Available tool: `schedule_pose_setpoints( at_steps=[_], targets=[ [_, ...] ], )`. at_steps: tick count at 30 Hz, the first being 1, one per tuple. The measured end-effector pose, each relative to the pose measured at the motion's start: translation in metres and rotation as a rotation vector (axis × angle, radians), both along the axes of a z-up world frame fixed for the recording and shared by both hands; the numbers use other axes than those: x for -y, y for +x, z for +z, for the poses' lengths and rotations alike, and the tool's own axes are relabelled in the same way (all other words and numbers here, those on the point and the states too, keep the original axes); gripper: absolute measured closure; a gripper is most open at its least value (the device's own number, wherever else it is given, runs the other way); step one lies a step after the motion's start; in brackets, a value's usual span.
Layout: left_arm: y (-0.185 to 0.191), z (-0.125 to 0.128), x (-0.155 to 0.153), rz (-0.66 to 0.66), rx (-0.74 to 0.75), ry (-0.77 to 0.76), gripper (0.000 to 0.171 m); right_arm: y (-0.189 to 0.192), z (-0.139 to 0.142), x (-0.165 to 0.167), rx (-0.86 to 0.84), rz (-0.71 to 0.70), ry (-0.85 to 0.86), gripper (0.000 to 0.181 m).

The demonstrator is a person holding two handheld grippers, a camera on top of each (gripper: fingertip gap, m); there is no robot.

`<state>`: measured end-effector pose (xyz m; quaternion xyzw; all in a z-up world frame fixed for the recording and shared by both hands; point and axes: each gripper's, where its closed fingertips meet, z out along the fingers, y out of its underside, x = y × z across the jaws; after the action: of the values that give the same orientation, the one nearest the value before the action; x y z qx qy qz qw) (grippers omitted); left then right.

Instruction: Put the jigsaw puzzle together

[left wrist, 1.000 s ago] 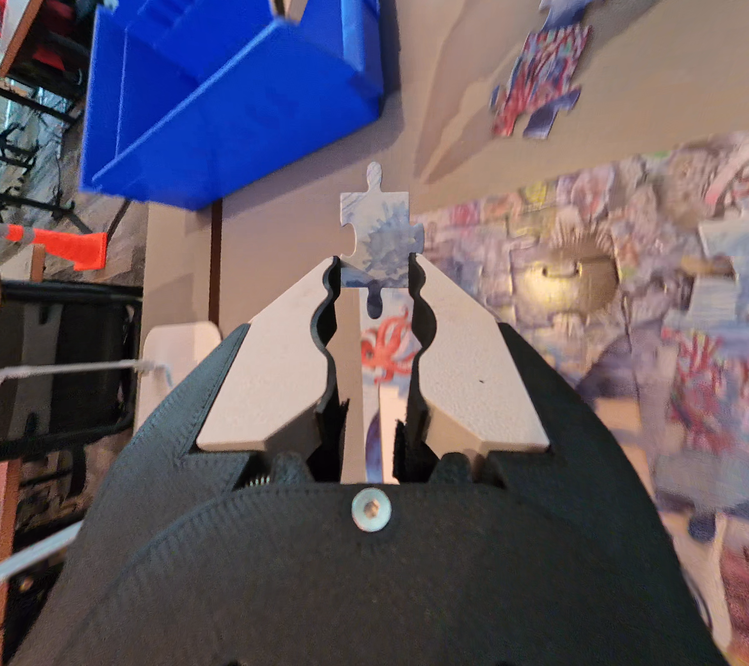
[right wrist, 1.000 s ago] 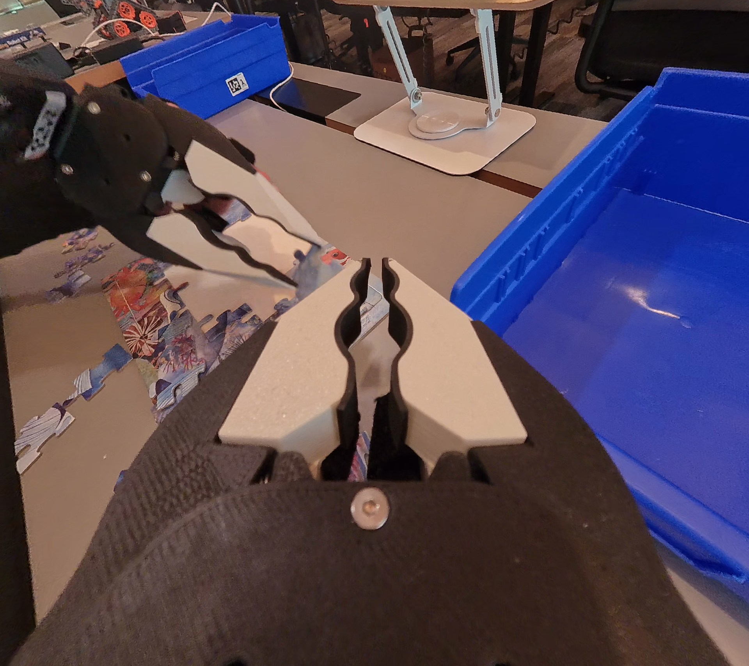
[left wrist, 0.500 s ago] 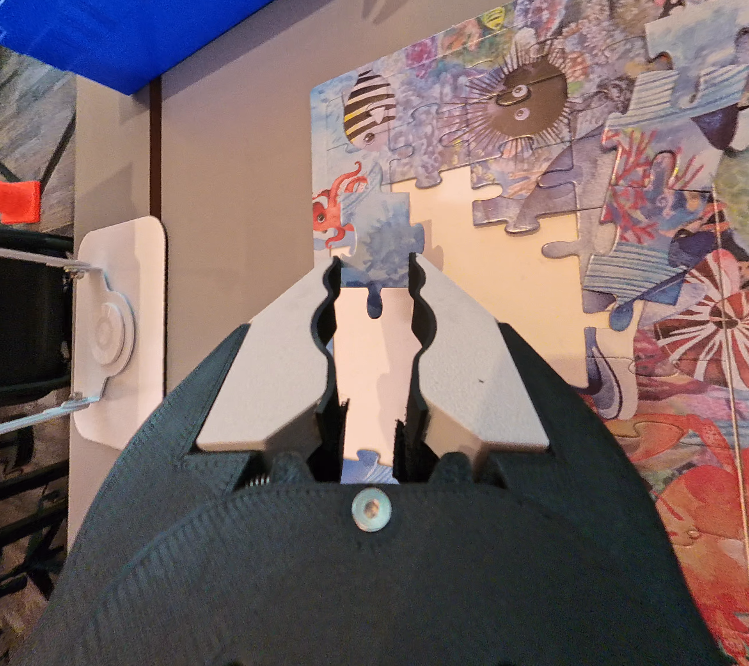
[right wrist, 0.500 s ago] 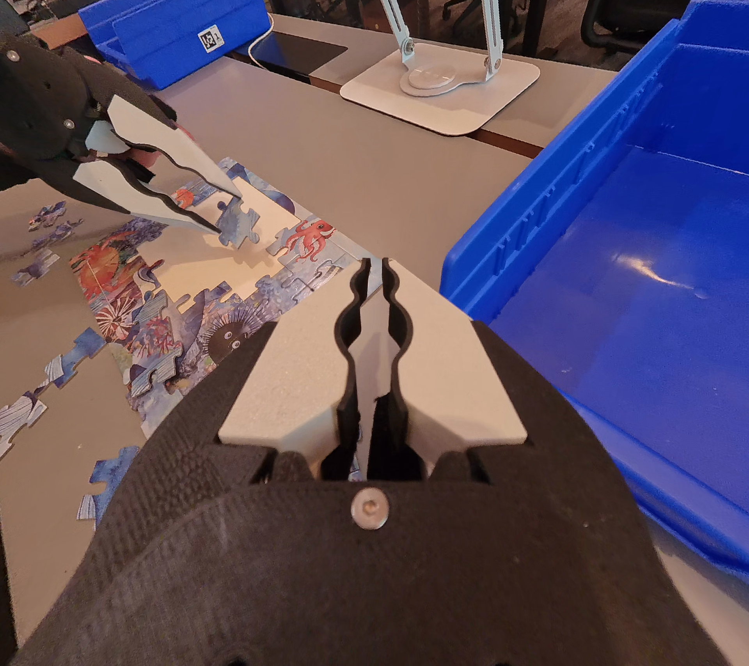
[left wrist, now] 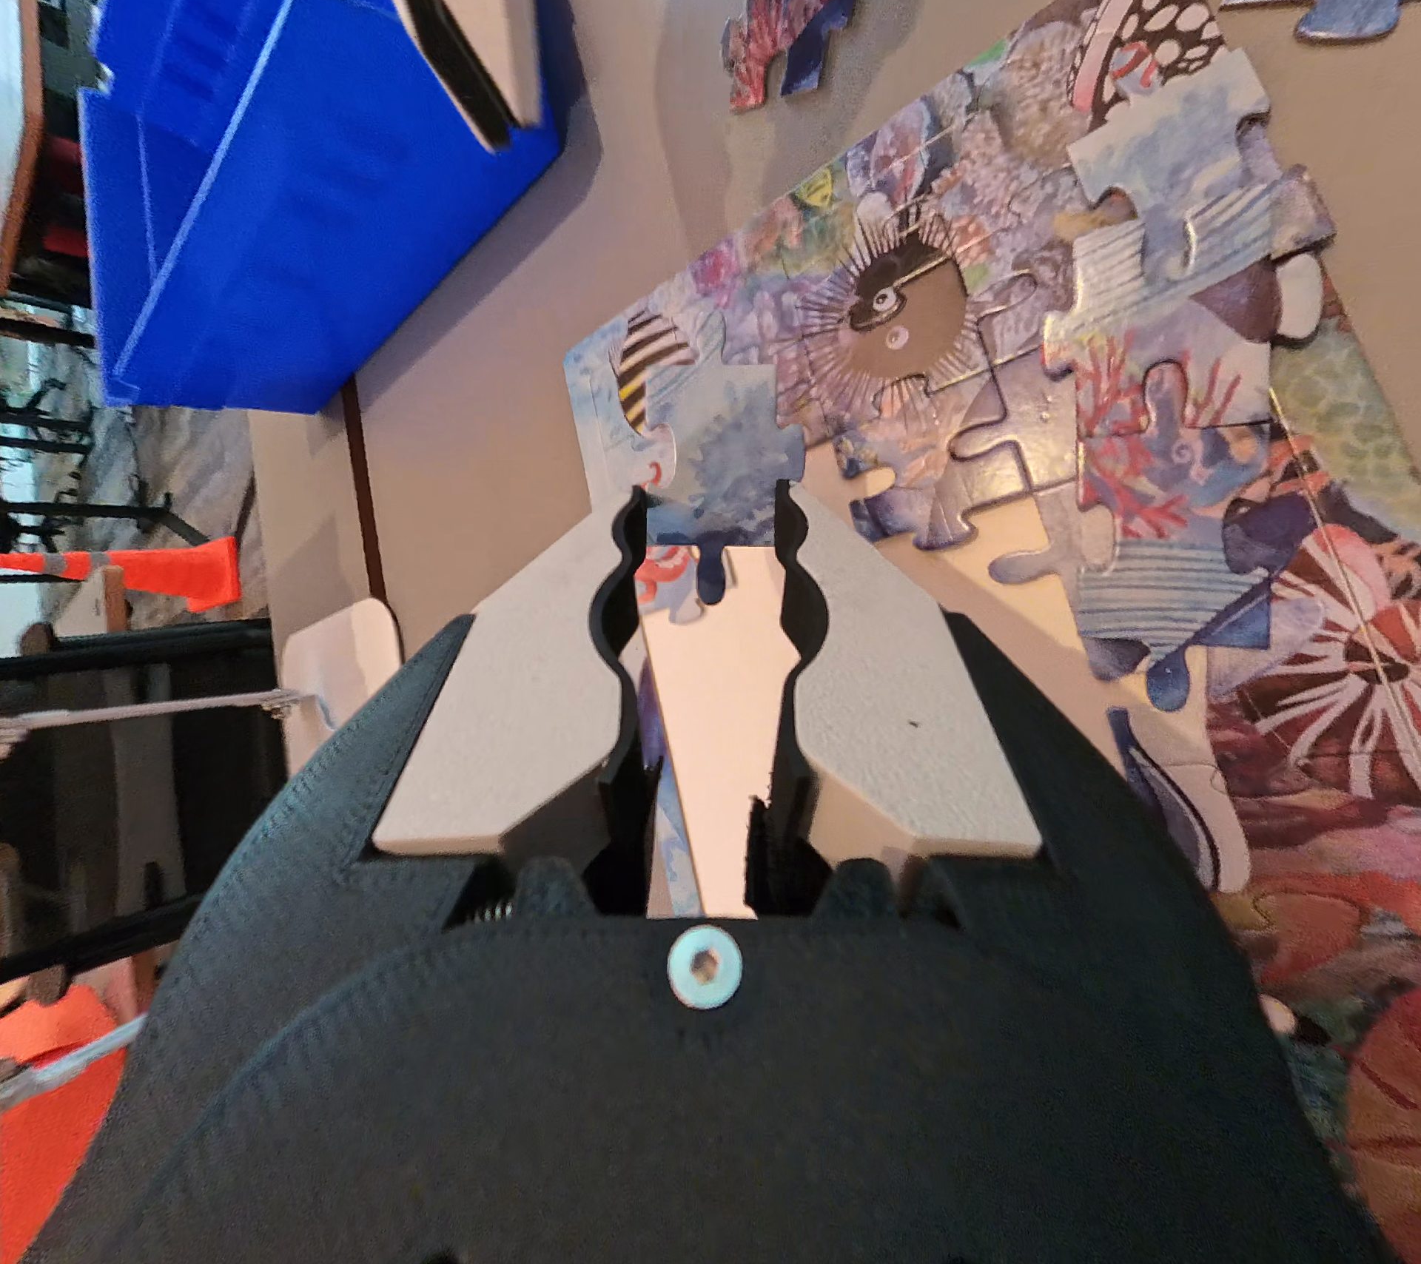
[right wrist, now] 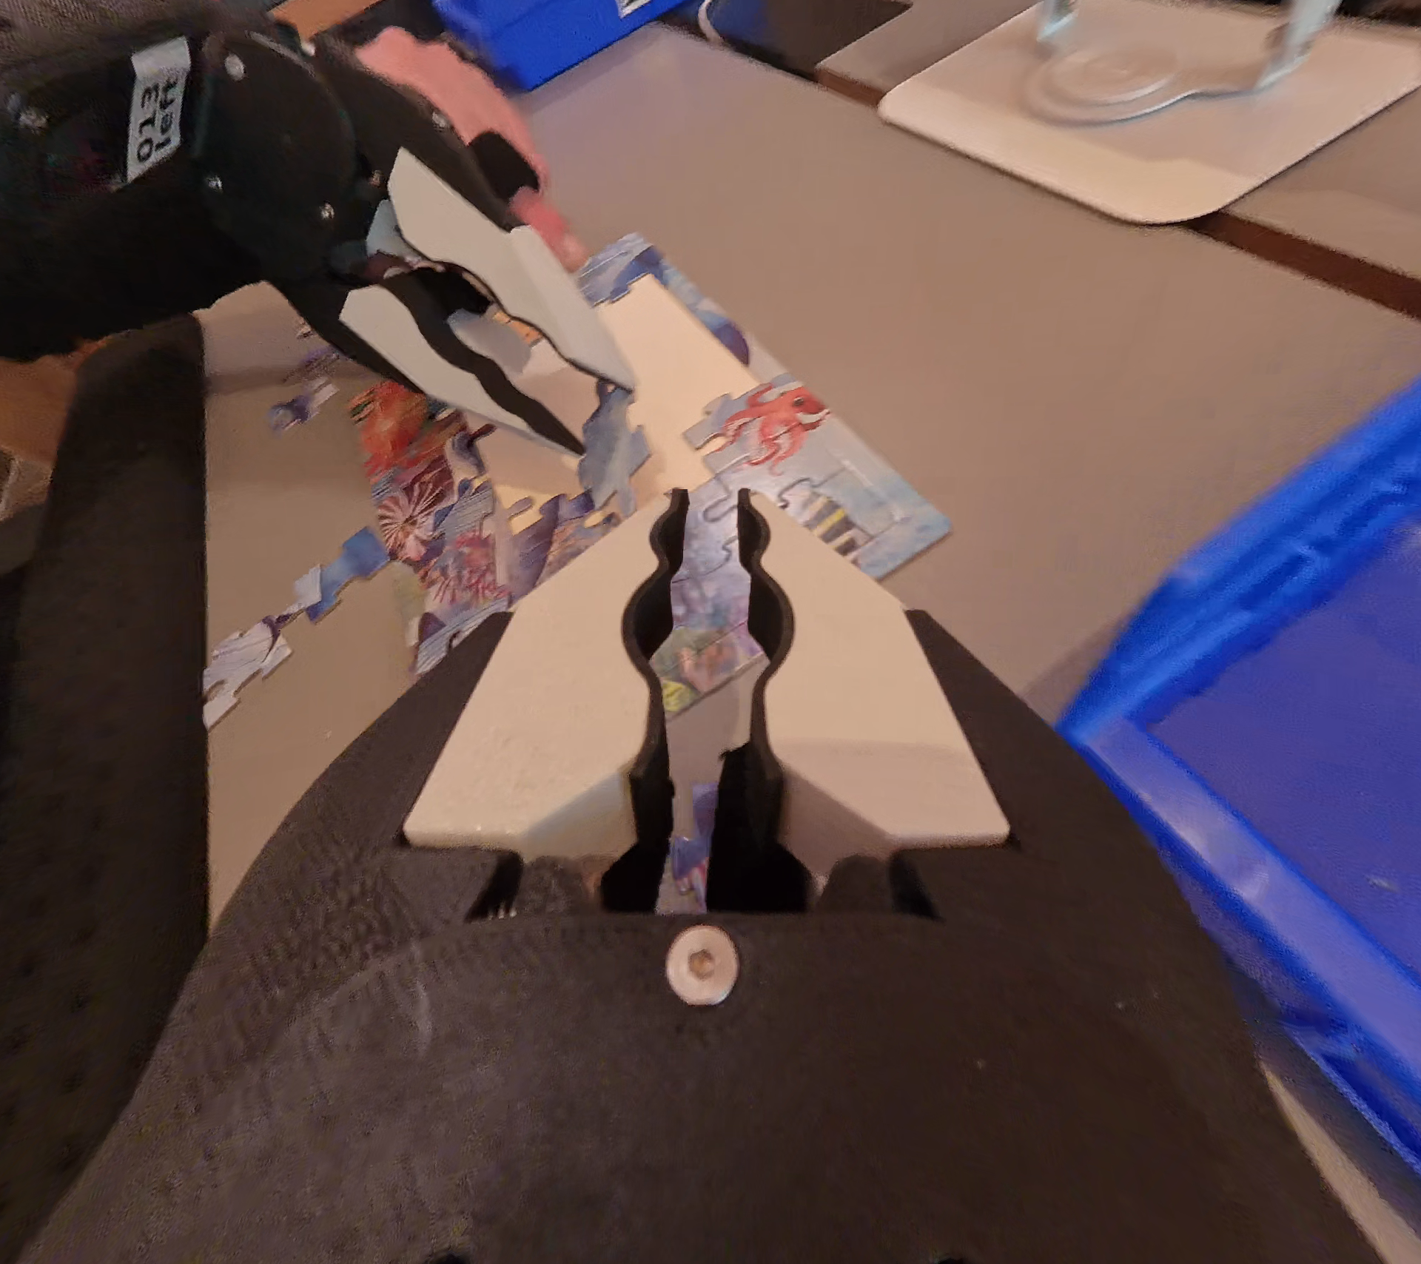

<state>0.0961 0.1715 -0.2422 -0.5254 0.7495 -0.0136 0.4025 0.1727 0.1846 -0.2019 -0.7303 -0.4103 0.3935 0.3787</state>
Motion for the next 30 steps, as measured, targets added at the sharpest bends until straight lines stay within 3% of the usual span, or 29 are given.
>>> schedule_pose_setpoints(
  at_steps=[5,11,22,25,30],
  targets=[
    [0.017,0.016,0.005,-0.042,0.01,0.072,0.14,-0.028,-0.019,0.024,0.077,0.125,-0.023,0.166],
    [0.028,0.03,0.011,-0.108,-0.025,0.173,0.14,-0.038,-0.023,0.029,0.064,0.146,-0.055,0.166],
    [0.029,0.055,0.0,-0.102,0.01,0.275,0.139,-0.038,0.015,0.03,-0.202,0.161,-0.13,0.181],
    [0.029,0.074,-0.01,-0.002,0.125,0.276,0.132,-0.033,0.029,0.023,-0.288,0.123,-0.117,0.181],
    [0.023,0.09,-0.019,0.213,0.44,0.01,0.121,-0.021,0.058,0.013,-0.462,0.064,-0.088,0.181]
  ],
)
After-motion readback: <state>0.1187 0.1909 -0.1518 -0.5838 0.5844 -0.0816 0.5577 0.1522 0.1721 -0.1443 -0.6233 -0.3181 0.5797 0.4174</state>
